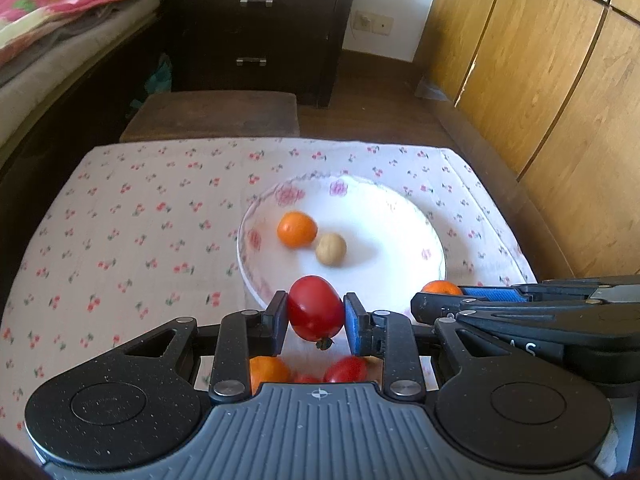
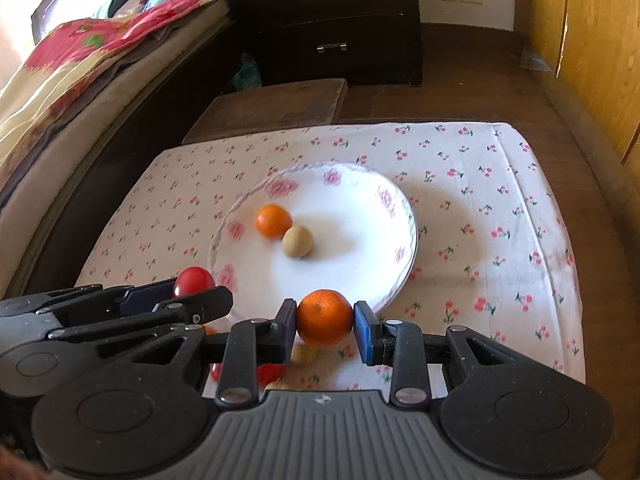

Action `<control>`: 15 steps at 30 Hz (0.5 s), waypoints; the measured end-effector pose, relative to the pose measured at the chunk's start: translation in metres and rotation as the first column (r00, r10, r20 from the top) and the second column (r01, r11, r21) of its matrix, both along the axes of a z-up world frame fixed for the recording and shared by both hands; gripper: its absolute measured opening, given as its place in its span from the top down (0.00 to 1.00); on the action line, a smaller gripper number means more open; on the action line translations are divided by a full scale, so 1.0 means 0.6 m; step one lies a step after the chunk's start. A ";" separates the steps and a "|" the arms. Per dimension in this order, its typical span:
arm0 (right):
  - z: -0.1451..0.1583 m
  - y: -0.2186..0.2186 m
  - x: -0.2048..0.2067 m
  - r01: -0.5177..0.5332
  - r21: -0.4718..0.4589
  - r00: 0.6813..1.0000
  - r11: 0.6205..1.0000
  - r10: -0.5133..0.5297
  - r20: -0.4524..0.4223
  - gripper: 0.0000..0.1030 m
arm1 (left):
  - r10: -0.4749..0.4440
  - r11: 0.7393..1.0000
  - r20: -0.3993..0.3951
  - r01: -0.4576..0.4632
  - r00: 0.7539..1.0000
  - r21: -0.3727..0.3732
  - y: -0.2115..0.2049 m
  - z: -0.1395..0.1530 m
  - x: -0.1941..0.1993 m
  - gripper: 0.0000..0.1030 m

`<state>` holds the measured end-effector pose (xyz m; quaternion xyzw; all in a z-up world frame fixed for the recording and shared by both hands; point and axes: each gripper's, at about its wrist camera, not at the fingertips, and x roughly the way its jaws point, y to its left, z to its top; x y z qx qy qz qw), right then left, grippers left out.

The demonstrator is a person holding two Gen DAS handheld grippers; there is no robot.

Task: Organize fruits
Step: 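Carry the tomato in the left tool while the right tool carries the tangerine to the bowl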

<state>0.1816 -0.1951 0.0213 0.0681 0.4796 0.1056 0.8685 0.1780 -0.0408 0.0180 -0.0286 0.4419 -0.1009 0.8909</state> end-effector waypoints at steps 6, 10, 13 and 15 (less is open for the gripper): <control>-0.015 -0.006 0.038 0.010 0.001 1.000 1.000 -0.010 -0.014 0.68 | 0.009 1.000 -0.015 -0.008 1.000 0.007 -0.008 -0.014 0.039 0.65; -0.029 -0.004 0.052 0.009 -0.005 1.000 1.000 -0.009 -0.030 0.68 | 0.012 1.000 -0.033 -0.012 0.999 0.012 -0.008 -0.026 0.052 0.65; -0.036 -0.001 0.058 0.011 -0.014 0.999 1.000 -0.011 -0.038 0.68 | 0.022 1.000 -0.047 -0.021 0.999 0.018 -0.007 -0.034 0.059 0.65; -0.038 0.001 0.061 0.008 -0.018 0.999 1.000 -0.009 -0.040 0.68 | 0.024 1.000 -0.052 -0.023 0.998 0.017 -0.006 -0.037 0.061 0.65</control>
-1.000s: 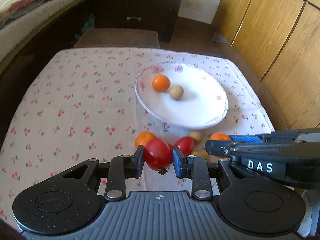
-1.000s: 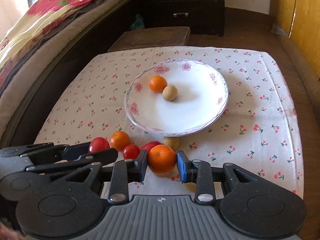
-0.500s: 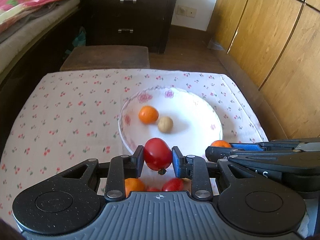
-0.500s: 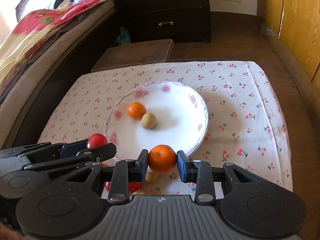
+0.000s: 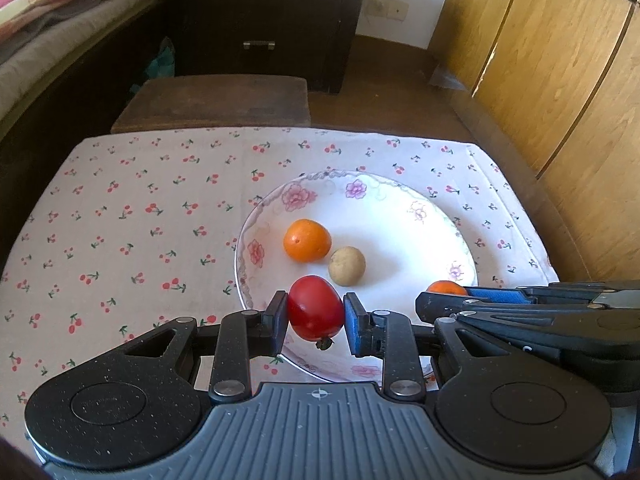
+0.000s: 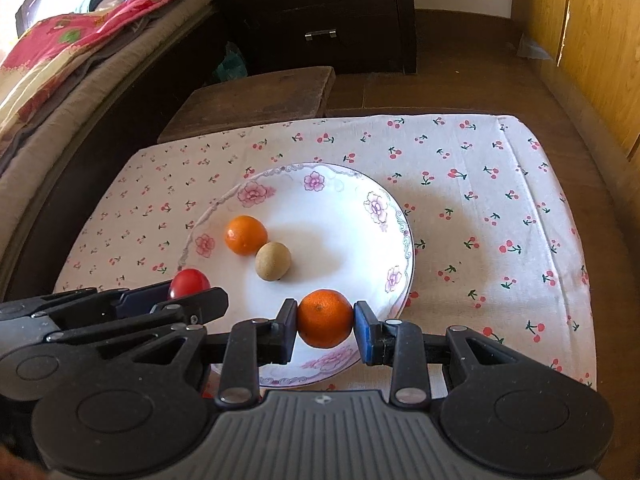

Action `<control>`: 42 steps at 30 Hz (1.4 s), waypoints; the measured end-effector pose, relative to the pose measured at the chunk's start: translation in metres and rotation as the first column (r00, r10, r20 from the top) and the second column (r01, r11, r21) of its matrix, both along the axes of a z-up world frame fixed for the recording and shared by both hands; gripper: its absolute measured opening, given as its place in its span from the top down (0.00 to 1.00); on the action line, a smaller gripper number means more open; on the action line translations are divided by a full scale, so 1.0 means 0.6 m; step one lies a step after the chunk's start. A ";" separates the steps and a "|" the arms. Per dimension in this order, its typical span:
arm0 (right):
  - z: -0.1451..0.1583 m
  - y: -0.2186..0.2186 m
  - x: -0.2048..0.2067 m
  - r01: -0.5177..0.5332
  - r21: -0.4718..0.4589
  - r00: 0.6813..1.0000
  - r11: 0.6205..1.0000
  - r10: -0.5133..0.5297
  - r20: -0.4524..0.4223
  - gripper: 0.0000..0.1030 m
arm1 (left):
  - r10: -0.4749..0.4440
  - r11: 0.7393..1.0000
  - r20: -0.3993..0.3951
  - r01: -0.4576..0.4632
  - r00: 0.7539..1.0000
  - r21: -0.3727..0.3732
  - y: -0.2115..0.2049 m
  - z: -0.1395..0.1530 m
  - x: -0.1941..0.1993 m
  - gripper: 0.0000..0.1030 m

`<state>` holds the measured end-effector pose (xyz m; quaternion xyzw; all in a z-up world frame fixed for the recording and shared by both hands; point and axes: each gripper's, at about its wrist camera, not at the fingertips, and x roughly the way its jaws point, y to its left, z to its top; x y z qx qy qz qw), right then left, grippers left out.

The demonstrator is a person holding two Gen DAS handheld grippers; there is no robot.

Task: Organize fruits
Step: 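Carry the tomato in the left tool while the right tool carries the tangerine to the bowl, then open the left tool to drop the tomato while the right tool releases the tangerine into the bowl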

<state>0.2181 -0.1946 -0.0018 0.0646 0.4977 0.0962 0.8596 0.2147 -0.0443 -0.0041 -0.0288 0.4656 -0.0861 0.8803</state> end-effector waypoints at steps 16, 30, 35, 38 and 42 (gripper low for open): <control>-0.008 0.003 0.002 0.004 -0.015 1.000 1.000 -0.004 -0.003 0.68 | 0.010 1.000 -0.007 -0.010 1.000 0.020 0.000 -0.006 0.002 0.65; -0.007 0.005 0.001 0.007 -0.020 1.000 1.000 -0.007 0.003 0.67 | 0.008 0.999 0.005 -0.008 1.000 0.042 0.000 -0.003 -0.001 0.64; -0.006 0.005 0.001 0.010 -0.020 1.000 1.000 -0.010 0.004 0.67 | 0.015 0.999 0.004 -0.015 1.000 0.041 0.002 0.000 0.000 0.62; -0.003 0.004 -0.001 0.010 -0.018 1.000 1.000 -0.010 0.009 0.67 | 0.015 0.999 0.007 -0.016 1.000 0.041 0.001 0.002 0.000 0.62; 0.004 0.004 -0.002 0.013 -0.014 1.000 1.000 -0.012 0.020 0.67 | 0.020 0.999 0.021 -0.021 1.000 0.040 0.002 0.009 -0.002 0.62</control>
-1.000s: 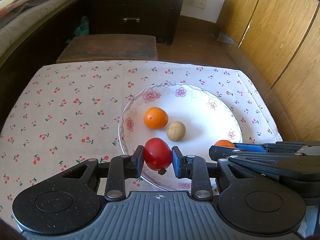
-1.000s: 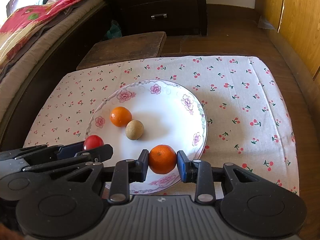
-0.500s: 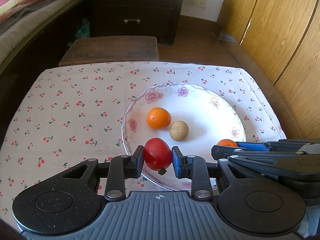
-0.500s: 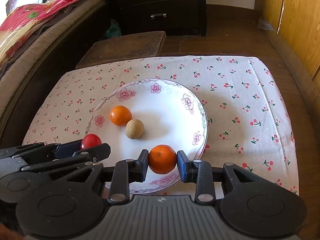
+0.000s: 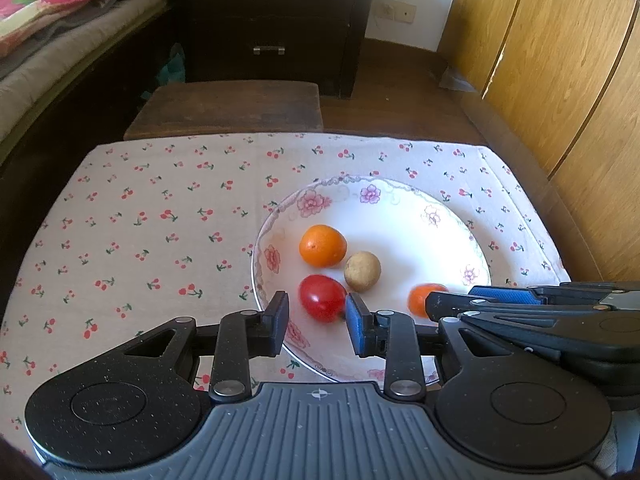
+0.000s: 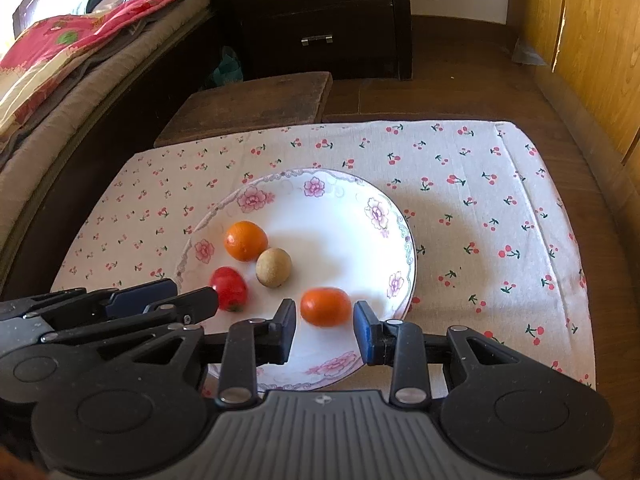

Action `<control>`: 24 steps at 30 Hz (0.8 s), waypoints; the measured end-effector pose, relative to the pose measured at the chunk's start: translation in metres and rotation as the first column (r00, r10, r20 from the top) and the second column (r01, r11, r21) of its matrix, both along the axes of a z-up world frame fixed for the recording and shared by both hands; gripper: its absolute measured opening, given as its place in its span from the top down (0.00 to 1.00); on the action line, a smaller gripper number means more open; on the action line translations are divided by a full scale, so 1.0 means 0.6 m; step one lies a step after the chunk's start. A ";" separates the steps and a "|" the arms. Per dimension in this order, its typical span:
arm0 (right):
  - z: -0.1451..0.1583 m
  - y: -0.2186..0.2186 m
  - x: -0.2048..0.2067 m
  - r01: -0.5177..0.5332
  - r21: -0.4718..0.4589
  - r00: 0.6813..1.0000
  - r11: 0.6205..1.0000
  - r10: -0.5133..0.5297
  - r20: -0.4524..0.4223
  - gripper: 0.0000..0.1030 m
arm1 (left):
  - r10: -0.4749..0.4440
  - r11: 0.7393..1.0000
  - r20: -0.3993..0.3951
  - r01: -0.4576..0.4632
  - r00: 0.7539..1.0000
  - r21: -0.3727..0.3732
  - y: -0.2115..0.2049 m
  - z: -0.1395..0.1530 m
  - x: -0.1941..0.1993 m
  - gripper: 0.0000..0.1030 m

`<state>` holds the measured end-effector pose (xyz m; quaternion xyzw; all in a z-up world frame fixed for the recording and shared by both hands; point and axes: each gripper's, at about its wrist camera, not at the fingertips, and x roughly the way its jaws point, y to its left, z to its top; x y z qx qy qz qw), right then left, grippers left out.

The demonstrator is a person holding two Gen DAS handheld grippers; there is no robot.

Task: Organize fruits
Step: 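Open the left tool to drop the tomato while the right tool releases the tangerine into the bowl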

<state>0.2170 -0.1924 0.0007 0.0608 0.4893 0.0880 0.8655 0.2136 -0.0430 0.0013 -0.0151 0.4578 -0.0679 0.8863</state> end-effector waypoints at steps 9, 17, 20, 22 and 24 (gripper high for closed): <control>0.012 0.002 -0.008 0.005 -0.012 1.000 1.000 -0.005 0.017 0.67 | -0.004 1.000 0.016 0.004 1.000 0.002 -0.002 0.011 -0.006 0.63; 0.019 0.006 -0.018 0.005 -0.022 1.000 1.000 -0.004 0.026 0.67 | -0.012 1.000 0.031 0.011 0.999 0.018 -0.004 0.019 -0.014 0.65; 0.024 0.007 -0.025 0.004 -0.022 0.999 1.000 -0.004 0.033 0.67 | -0.014 1.000 0.038 0.013 0.999 0.019 -0.004 0.023 -0.020 0.65; 0.028 0.007 -0.029 0.004 -0.022 0.999 1.000 -0.003 0.037 0.67 | -0.015 1.000 0.044 0.014 0.999 0.019 -0.004 0.026 -0.025 0.65; 0.032 0.008 -0.034 0.004 -0.025 0.999 1.000 -0.003 0.042 0.67 | -0.017 1.000 0.048 0.017 0.999 0.017 -0.004 0.029 -0.030 0.66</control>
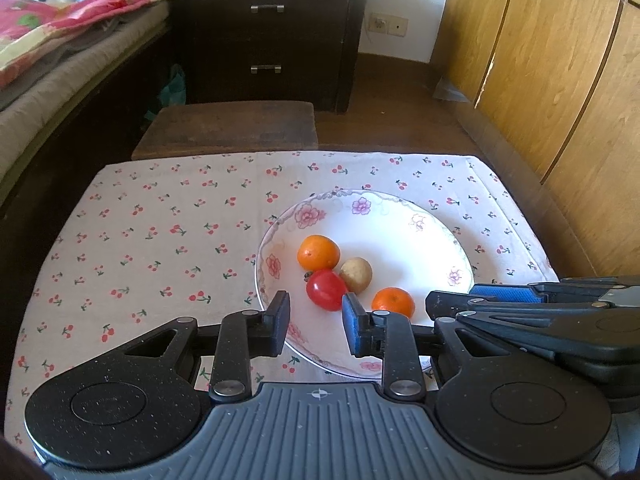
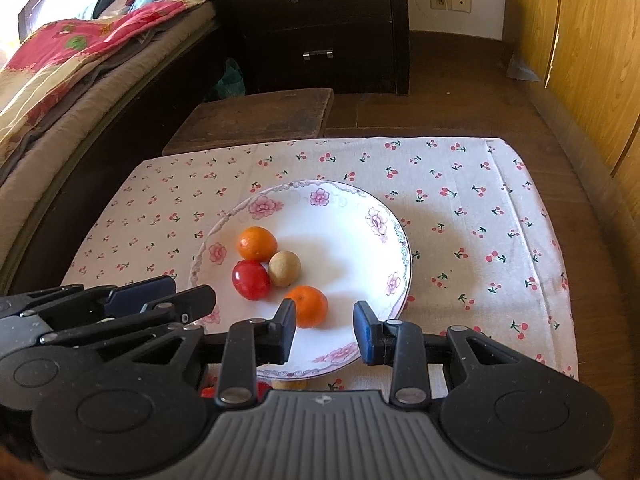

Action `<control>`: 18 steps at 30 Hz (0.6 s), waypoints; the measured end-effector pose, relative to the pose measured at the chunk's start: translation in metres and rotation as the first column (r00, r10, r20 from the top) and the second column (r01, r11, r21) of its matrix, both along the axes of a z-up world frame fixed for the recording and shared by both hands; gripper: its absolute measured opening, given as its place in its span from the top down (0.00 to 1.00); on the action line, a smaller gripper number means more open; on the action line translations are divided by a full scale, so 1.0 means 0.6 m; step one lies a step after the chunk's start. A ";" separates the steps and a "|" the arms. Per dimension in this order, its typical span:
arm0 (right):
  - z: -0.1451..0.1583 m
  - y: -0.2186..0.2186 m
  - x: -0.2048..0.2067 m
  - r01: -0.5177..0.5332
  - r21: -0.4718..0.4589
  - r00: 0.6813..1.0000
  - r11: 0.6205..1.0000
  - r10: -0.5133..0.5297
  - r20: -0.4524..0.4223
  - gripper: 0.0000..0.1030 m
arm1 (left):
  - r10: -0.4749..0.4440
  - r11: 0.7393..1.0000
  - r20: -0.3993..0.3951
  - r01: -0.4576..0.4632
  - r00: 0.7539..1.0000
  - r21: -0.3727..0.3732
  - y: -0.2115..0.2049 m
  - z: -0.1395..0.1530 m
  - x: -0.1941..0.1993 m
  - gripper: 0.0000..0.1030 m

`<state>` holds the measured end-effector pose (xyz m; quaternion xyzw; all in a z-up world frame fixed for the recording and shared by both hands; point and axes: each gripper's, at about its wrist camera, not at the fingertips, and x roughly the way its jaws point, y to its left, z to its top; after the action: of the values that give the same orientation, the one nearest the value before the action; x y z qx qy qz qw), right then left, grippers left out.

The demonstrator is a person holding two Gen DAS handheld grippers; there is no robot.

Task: Organize fruits
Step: 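Open the left tool to drop the tomato while the right tool releases the tangerine into the bowl, then withdraw both open tools from the bowl toward the fruits on the cloth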

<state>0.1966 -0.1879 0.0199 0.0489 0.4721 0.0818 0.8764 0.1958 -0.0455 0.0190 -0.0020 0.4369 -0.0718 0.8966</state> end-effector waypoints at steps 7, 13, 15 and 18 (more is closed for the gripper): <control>0.010 0.002 -0.020 -0.004 -0.019 1.000 1.000 0.004 0.011 0.67 | -0.022 1.000 0.013 0.022 1.000 0.009 -0.004 0.010 -0.020 0.70; 0.014 0.005 -0.033 -0.016 -0.027 1.000 1.000 0.016 0.012 0.67 | -0.028 1.000 0.017 0.028 0.999 0.014 -0.005 0.013 -0.035 0.72; 0.014 0.004 -0.037 -0.016 -0.024 1.000 1.000 0.016 0.012 0.67 | -0.030 0.999 0.016 0.030 0.999 0.014 -0.005 0.013 -0.038 0.72; 0.014 0.005 -0.044 -0.014 -0.026 1.000 1.000 0.015 0.010 0.67 | -0.035 0.999 0.014 0.035 0.999 0.013 -0.005 0.014 -0.044 0.72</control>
<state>0.1701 -0.1850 0.0283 0.0338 0.4688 0.0824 0.8788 0.1694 -0.0482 0.0271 0.0119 0.4310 -0.0848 0.8983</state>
